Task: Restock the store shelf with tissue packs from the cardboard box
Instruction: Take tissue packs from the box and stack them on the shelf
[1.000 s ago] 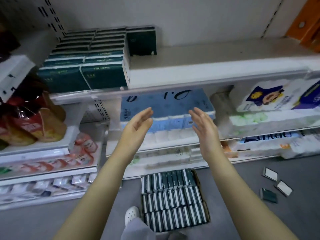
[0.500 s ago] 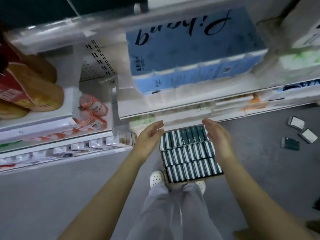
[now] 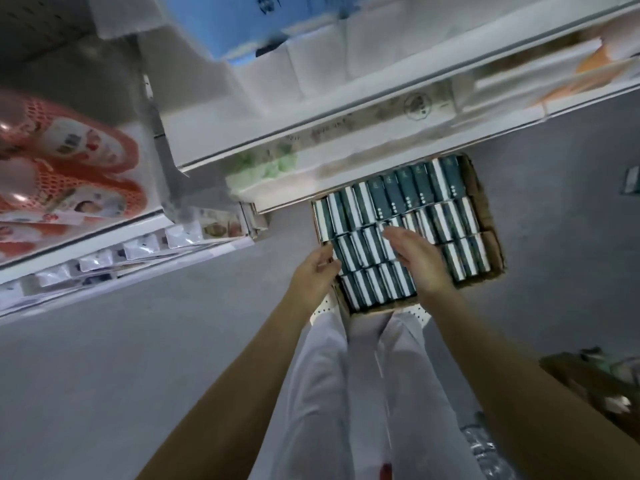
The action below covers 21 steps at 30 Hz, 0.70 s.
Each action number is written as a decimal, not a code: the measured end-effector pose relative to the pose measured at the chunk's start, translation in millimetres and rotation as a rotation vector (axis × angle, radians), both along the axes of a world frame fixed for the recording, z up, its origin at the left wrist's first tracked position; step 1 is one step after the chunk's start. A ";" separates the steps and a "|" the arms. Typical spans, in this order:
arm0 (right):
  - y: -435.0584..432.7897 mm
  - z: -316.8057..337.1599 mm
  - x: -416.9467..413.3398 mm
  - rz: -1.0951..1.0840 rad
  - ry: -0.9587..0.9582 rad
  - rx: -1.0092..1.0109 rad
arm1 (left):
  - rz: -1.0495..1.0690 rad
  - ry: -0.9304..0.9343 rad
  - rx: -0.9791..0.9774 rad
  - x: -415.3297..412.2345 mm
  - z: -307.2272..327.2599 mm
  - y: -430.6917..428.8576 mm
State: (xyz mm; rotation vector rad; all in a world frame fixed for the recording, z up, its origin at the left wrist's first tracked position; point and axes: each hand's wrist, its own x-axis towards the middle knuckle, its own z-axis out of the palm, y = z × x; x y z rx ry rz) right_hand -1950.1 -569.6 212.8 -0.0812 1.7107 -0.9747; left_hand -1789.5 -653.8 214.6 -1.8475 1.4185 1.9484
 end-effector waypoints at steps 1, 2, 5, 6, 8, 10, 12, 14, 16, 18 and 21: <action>-2.0 -13.2 2.2 0.000 -0.018 0.013 | 0.002 -0.016 0.012 -1.1 -14.5 0.9; -3.6 -27.3 4.0 0.003 -0.038 0.022 | -0.001 -0.029 0.023 -2.5 -29.8 1.3; -6.3 -63.2 8.5 0.034 -0.071 0.053 | 0.050 -0.056 0.050 -6.6 -68.1 -1.2; -6.1 -72.7 9.0 0.038 -0.078 0.055 | 0.074 -0.071 0.060 -8.7 -76.7 -2.9; -5.8 -94.5 7.3 0.032 -0.090 0.067 | 0.092 -0.095 0.064 -13.3 -98.1 -6.4; -5.0 -115.2 3.3 0.033 -0.104 0.088 | 0.082 -0.112 0.042 -15.3 -121.9 -9.6; -4.2 -130.7 -1.9 0.026 -0.110 0.098 | 0.089 -0.139 0.037 -19.1 -139.4 -12.8; -2.1 -139.8 -6.3 0.025 -0.112 0.105 | 0.077 -0.141 0.010 -23.0 -156.7 -17.4; 1.7 -149.8 -9.4 0.013 -0.121 0.095 | 0.066 -0.135 -0.025 -26.3 -173.9 -22.0; 5.5 -161.1 -11.3 -0.001 -0.134 0.093 | 0.068 -0.140 -0.034 -28.9 -188.7 -24.6; 9.1 -175.9 -11.7 0.013 -0.126 0.112 | 0.061 -0.151 -0.028 -32.3 -205.3 -25.7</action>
